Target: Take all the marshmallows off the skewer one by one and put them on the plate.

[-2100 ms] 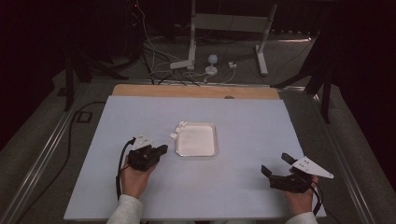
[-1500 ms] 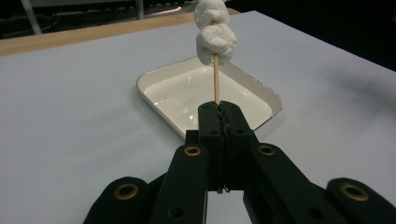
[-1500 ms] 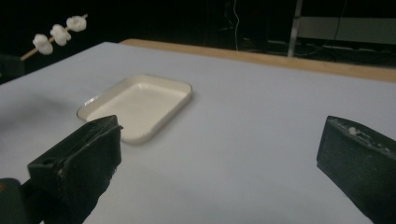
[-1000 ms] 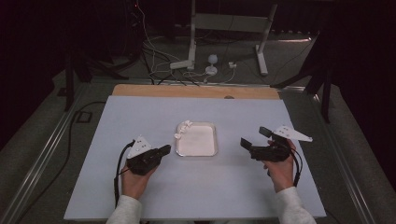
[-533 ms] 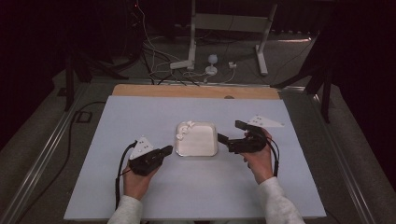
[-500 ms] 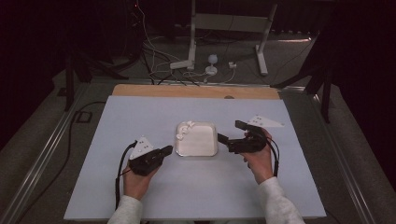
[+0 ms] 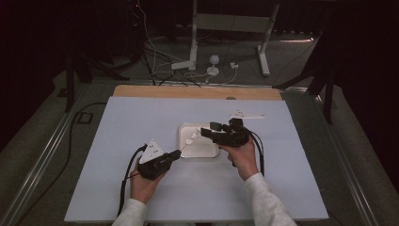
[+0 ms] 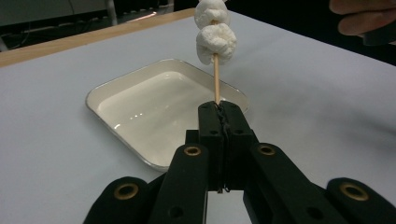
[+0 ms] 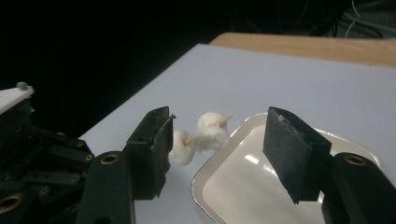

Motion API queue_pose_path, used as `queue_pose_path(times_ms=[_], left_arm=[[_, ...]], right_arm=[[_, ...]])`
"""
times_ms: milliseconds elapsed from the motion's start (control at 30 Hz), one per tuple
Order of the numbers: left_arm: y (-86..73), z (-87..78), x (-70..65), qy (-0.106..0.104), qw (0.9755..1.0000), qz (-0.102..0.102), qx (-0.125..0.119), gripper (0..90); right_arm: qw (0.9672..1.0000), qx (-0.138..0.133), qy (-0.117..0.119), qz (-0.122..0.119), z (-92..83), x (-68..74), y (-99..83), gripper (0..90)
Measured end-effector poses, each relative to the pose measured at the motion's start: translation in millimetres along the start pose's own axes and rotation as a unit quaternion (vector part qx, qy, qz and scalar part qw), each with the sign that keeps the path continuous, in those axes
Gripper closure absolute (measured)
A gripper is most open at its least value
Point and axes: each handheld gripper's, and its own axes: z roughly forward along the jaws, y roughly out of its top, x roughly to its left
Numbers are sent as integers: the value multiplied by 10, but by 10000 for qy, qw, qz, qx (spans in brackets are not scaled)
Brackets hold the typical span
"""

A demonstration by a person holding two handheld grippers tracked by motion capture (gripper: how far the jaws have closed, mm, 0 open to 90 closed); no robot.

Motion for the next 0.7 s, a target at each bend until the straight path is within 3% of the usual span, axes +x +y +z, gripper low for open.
queue_pose_path(times_ms=[167, 233, 400, 700], left_arm=[[-4, 11, -11, -46, 10000, 47, -22, 899], [1, 10, -26, -54, 10000, 55, -56, 899], [-7, 4, -23, -59, 9999, 77, -73, 900], [0, -9, -35, -59, 9997, 174, -137, 900]], right_arm=[[9997, 175, 112, 152, 87, -4, 0, 502], [9984, 308, 277, 378, 137, -17, 2, 601], [9959, 334, 444, 720, 136, -47, 18, 706], [9951, 32, 447, 879, 89, -42, 45, 786]])
